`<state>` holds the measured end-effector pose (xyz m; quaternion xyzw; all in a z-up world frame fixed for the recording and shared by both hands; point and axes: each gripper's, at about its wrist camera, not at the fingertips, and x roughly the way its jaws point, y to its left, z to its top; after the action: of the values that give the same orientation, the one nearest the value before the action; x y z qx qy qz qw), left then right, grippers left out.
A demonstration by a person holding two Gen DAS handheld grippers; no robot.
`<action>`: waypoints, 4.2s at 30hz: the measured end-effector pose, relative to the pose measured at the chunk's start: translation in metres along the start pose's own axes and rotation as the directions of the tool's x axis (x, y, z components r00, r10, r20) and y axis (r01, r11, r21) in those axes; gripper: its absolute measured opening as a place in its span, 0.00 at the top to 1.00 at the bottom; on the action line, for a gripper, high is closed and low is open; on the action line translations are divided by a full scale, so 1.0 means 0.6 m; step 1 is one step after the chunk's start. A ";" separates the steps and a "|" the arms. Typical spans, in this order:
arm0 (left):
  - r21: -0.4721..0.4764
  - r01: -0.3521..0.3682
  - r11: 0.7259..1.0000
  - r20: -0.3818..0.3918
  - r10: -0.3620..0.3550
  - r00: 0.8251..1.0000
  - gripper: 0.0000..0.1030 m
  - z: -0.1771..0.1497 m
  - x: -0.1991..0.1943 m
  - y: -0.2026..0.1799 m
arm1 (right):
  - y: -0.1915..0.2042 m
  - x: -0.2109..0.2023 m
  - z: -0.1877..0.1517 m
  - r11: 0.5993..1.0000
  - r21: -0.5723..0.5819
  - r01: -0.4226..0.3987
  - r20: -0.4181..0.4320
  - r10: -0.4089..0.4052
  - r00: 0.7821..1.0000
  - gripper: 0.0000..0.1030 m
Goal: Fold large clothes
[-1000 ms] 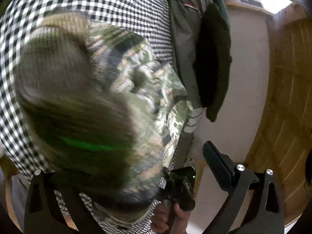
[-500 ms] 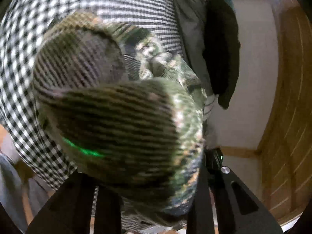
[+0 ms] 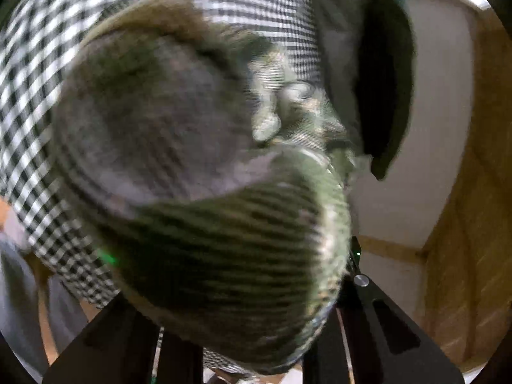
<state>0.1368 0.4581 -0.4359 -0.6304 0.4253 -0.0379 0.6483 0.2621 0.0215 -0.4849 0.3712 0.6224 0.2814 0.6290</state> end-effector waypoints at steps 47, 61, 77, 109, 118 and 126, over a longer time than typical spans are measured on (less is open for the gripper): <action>0.484 0.327 0.811 -0.154 -0.289 0.945 0.88 0.262 0.006 -0.553 | 0.526 -0.323 0.318 0.930 -0.364 -0.055 0.342 0.188 0.921 0.65; 0.575 0.349 0.740 0.024 -0.442 0.897 0.88 0.405 0.104 -0.817 | 0.797 -0.337 0.811 0.796 -0.592 -0.126 0.131 0.250 0.960 0.65; 0.356 -0.017 0.934 0.185 -0.053 0.981 0.83 0.424 0.323 -0.590 | 0.457 -0.074 0.953 0.938 -0.346 -0.009 -0.003 0.008 1.000 0.54; 0.676 -0.692 0.253 0.492 0.544 0.680 0.04 0.460 0.395 -0.720 | 0.499 -0.074 0.760 0.561 -0.373 0.739 0.335 -0.662 0.671 0.03; 0.674 -0.707 0.215 0.537 0.514 0.669 0.04 0.466 0.414 -0.716 | 0.480 -0.061 0.759 0.583 -0.309 0.751 0.429 -0.620 0.657 0.03; 0.667 -0.720 0.190 0.635 0.361 0.683 0.04 0.359 0.298 -0.746 | 0.553 -0.158 0.619 0.582 -0.249 0.774 0.658 -0.484 0.576 0.03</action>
<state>0.5977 0.4321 -0.1793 0.0125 0.4156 0.0888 0.9051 0.6598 0.0887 -0.1782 -0.0080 0.4191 0.0696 0.9053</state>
